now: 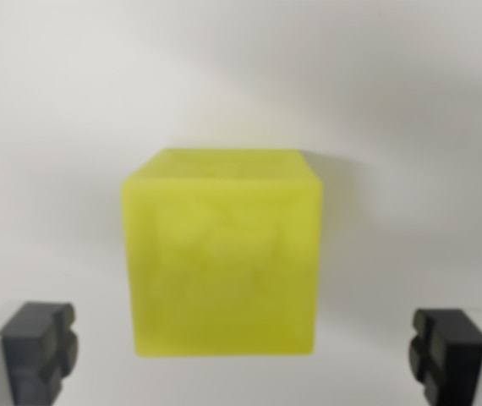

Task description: Pick yellow cube

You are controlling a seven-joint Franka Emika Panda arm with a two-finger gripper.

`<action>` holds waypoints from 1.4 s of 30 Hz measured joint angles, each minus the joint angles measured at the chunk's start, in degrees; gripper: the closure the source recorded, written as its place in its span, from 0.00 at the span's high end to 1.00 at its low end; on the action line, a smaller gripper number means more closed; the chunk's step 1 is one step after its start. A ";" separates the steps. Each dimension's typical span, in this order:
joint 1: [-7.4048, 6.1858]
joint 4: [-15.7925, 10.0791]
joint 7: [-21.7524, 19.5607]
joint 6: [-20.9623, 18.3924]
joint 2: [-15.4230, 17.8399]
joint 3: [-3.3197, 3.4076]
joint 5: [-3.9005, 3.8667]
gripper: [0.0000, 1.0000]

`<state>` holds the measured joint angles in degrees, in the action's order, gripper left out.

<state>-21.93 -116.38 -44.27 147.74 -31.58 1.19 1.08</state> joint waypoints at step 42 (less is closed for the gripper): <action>-0.73 2.01 1.11 4.87 -6.76 0.08 0.62 0.00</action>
<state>-22.65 -114.37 -43.16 152.61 -38.35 1.27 1.70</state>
